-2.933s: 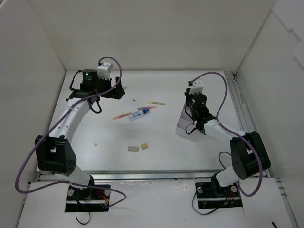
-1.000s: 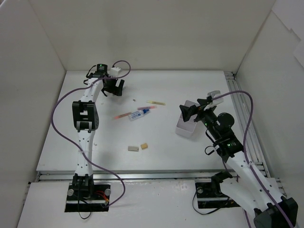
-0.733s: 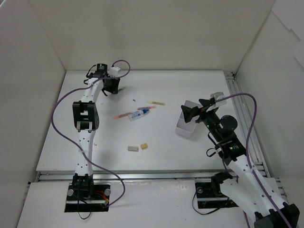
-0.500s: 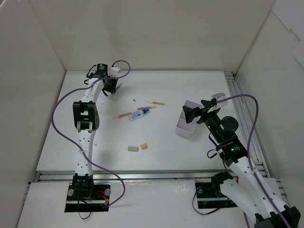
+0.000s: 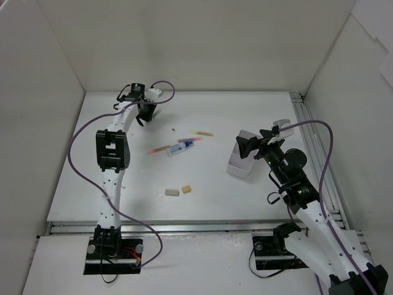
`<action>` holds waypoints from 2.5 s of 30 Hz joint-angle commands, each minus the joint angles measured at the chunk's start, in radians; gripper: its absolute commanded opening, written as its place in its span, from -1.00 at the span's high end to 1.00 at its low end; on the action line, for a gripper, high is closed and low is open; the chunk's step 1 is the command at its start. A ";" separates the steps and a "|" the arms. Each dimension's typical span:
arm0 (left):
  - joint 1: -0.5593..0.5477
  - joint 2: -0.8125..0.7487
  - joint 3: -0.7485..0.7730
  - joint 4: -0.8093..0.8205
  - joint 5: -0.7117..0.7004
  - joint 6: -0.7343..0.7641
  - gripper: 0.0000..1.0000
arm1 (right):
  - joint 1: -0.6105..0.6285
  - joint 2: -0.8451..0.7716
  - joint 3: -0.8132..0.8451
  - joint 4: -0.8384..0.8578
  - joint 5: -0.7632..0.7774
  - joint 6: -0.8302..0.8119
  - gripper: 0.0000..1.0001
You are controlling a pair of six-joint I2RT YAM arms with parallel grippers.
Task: Sort the stationery into containers
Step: Pick up the pen from the center of the board, then place the pen in the storage box.
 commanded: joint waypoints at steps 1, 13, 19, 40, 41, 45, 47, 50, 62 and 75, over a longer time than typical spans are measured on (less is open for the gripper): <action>-0.001 -0.215 -0.004 0.047 0.080 -0.034 1.00 | 0.005 0.049 0.078 0.063 -0.015 0.030 -0.96; -0.045 -0.873 -0.692 0.522 0.360 -0.389 1.00 | 0.034 0.239 0.133 0.109 -0.022 0.275 -0.96; -0.194 -1.111 -1.088 0.722 0.298 -0.554 1.00 | 0.134 0.342 0.171 0.175 -0.048 0.300 -0.96; -0.622 -1.240 -1.257 0.727 0.016 -0.500 1.00 | 0.231 0.426 0.107 0.280 0.113 0.539 -0.73; -0.631 -1.233 -1.248 0.727 0.013 -0.496 1.00 | 0.232 0.434 0.110 0.280 0.110 0.536 -0.71; -0.651 -1.213 -1.231 0.724 -0.006 -0.487 1.00 | 0.235 0.440 0.119 0.280 0.117 0.539 -0.51; -0.651 -1.214 -1.230 0.727 -0.015 -0.480 1.00 | 0.235 0.432 0.118 0.278 0.113 0.539 -0.50; -0.651 -1.220 -1.231 0.727 -0.007 -0.480 1.00 | 0.237 0.423 0.110 0.278 0.125 0.544 -0.34; -0.673 -1.256 -1.264 0.742 0.068 -0.447 1.00 | 0.237 0.408 0.122 0.278 0.133 0.524 0.76; -0.650 -1.277 -1.201 0.556 -0.059 -0.405 -0.99 | 0.234 0.297 0.154 0.114 0.416 0.233 1.00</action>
